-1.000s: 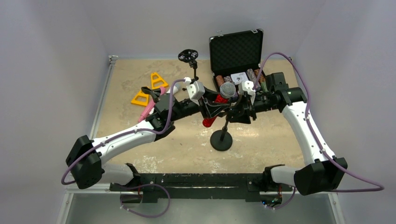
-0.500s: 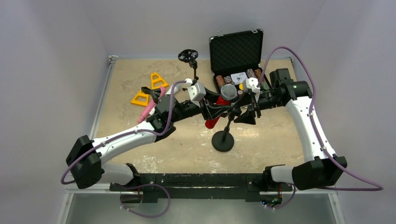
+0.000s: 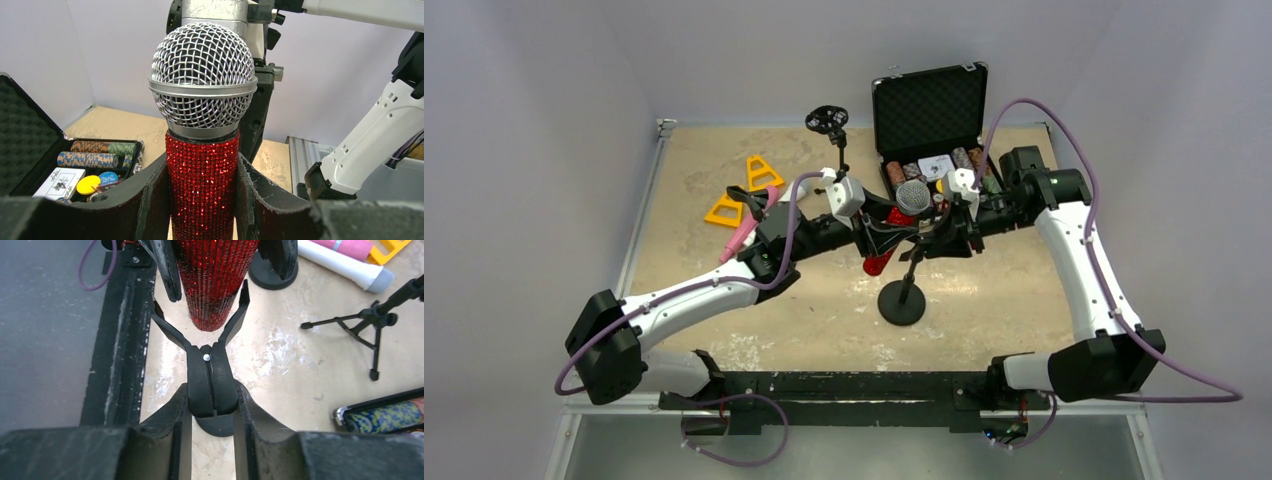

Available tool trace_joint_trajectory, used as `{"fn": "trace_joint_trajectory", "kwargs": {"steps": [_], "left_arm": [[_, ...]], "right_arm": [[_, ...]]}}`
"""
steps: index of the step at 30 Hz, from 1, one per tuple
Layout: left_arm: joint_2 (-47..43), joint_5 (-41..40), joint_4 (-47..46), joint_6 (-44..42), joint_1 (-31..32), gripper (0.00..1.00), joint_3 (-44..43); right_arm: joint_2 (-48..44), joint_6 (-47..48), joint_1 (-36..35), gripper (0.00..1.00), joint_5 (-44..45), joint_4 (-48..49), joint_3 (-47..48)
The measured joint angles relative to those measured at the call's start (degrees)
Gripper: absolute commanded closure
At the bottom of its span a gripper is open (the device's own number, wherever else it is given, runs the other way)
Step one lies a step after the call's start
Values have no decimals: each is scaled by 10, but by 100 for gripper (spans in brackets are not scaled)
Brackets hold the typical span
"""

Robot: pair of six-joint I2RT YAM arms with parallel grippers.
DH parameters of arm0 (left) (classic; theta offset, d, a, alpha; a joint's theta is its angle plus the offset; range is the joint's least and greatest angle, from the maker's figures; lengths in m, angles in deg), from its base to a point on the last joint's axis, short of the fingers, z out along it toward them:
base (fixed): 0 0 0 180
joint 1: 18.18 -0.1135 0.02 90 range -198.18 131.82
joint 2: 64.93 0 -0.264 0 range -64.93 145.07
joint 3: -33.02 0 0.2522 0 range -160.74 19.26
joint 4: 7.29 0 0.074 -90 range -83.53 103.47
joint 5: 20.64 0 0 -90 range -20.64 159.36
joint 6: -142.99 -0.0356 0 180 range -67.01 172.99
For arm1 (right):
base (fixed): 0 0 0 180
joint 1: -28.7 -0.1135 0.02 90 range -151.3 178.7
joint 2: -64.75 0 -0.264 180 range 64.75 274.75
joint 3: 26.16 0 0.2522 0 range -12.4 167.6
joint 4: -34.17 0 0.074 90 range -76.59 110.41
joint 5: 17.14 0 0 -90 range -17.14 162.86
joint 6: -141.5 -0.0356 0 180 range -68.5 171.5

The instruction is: Attach the microphones to the stand

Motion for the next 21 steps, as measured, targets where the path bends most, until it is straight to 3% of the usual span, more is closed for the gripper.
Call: {"fn": "trace_joint_trajectory", "kwargs": {"steps": [18, 19, 21], "left_arm": [[49, 0, -72, 39, 9, 100, -5], [50, 0, -73, 39, 9, 100, -5], [52, -3, -78, 39, 9, 100, -5]], "right_arm": [[-48, -143, -14, 100, -17, 137, -66], [-48, -146, -14, 92, -17, 140, -67], [-48, -151, -14, 61, -18, 143, -68]]}}
